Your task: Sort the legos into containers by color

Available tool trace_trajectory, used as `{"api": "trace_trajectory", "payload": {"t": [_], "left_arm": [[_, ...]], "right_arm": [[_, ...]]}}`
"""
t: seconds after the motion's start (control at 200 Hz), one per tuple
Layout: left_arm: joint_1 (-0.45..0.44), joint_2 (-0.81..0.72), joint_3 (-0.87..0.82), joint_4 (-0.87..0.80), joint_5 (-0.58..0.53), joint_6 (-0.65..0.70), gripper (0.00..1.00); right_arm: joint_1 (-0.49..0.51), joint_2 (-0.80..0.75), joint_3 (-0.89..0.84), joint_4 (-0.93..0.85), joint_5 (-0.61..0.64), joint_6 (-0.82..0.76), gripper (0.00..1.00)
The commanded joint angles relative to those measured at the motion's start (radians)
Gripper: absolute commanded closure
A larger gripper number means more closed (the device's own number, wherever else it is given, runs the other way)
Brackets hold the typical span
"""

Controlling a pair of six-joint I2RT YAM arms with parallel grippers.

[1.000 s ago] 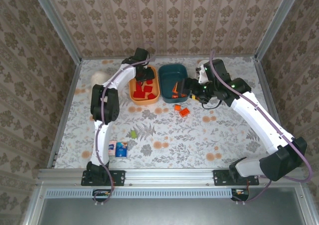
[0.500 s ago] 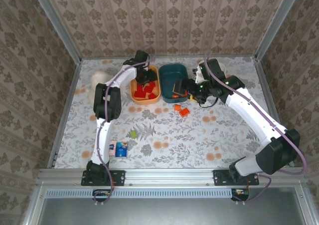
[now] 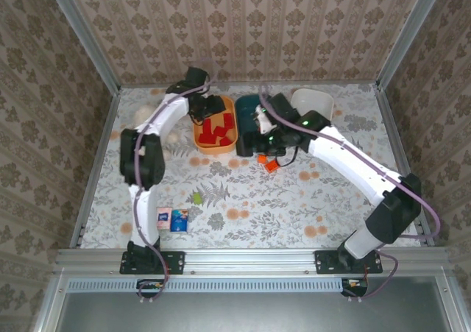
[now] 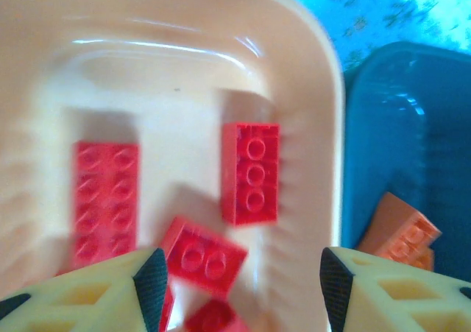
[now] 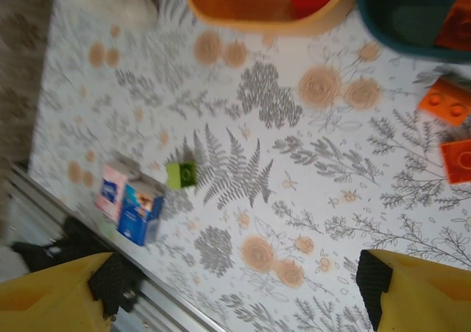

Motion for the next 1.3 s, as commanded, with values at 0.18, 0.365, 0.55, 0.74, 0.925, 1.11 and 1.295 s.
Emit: {"api": "trace_trajectory", "payload": {"t": [0.18, 0.365, 0.55, 0.74, 0.925, 1.11, 1.295], "left_arm": [[0.096, -0.578, -0.511, -0.014, -0.140, -0.094, 0.39], [0.114, -0.954, -0.796, -0.129, -0.214, -0.132, 0.39], [0.123, -1.282, -0.923, -0.321, -0.249, -0.165, 0.39], [0.125, -1.449, -0.909, -0.509, -0.289, -0.157, 0.39], [0.125, -1.490, -0.876, -0.586, -0.298, -0.125, 0.39], [0.125, -1.494, -0.856, -0.606, -0.299, -0.097, 0.40], [0.125, -1.508, -0.867, -0.614, -0.282, -0.102, 0.40]], "right_arm": [[0.254, 0.251, 0.136, -0.079, 0.144, -0.103, 0.19], [0.378, 0.472, 0.337, -0.158, 0.223, -0.065, 0.22], [0.424, 0.656, 0.516, -0.208, 0.220, 0.028, 0.24], [0.434, 0.773, 0.616, -0.237, 0.225, 0.104, 0.28], [0.432, 0.838, 0.647, -0.233, 0.249, 0.139, 0.33], [0.428, 0.888, 0.689, -0.215, 0.257, 0.155, 0.41], [0.413, 0.934, 0.749, -0.245, 0.269, 0.168, 0.64]]}}
